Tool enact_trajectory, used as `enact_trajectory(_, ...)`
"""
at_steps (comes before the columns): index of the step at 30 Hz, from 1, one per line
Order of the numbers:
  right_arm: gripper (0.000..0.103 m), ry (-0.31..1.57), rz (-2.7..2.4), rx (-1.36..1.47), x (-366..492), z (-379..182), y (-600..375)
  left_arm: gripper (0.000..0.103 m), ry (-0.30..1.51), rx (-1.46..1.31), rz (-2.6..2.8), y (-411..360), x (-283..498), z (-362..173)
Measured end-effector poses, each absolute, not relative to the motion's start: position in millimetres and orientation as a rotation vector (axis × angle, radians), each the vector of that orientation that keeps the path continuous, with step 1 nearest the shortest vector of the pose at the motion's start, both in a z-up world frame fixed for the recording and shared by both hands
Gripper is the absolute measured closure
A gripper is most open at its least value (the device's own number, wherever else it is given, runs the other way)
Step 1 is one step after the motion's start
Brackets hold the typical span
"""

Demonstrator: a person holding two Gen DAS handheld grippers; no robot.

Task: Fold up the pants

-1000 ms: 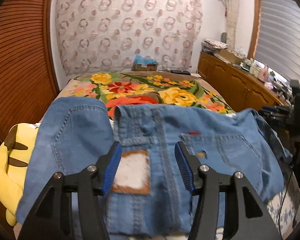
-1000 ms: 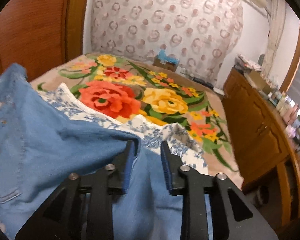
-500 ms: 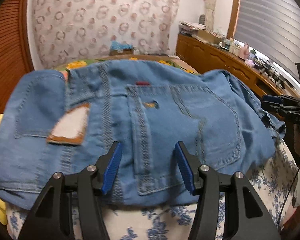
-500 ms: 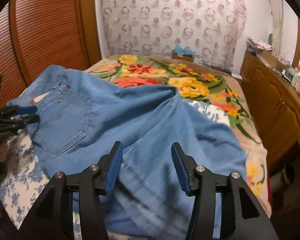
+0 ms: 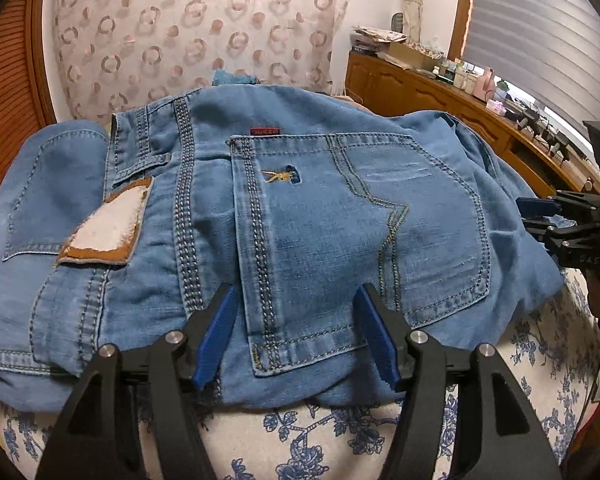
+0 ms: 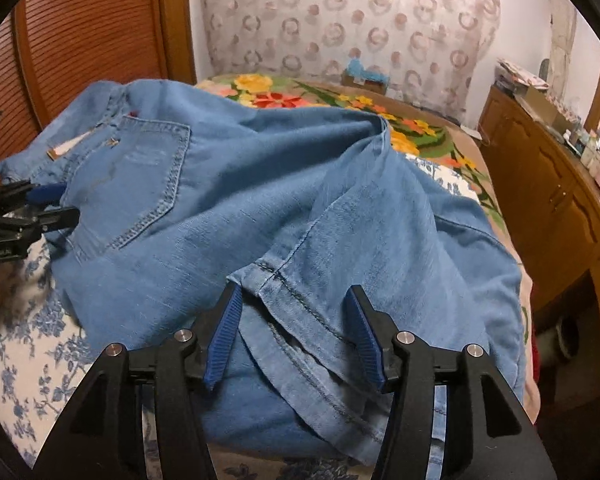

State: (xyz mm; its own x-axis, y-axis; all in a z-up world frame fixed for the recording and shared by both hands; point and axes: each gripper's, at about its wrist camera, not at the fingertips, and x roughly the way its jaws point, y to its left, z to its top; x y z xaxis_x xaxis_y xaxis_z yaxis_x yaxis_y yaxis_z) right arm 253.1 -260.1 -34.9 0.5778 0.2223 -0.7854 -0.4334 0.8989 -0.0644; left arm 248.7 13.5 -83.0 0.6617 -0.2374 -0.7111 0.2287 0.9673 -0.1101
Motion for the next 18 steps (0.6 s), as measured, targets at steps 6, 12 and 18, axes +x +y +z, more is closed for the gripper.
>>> enact_trajectory(6,0.097,0.870,0.406,-0.285,256,-30,-271,0.041,0.806,-0.017,-0.268,13,248,-85)
enact_trajectory(12,0.102,0.789,0.349,-0.284,268,4,-303,0.041,0.813,0.028,-0.259,11,245,-84)
enact_trajectory(18,0.103,0.743,0.261,-0.271,293,32,-339,0.041,0.814,0.006,-0.262,14,241,-80)
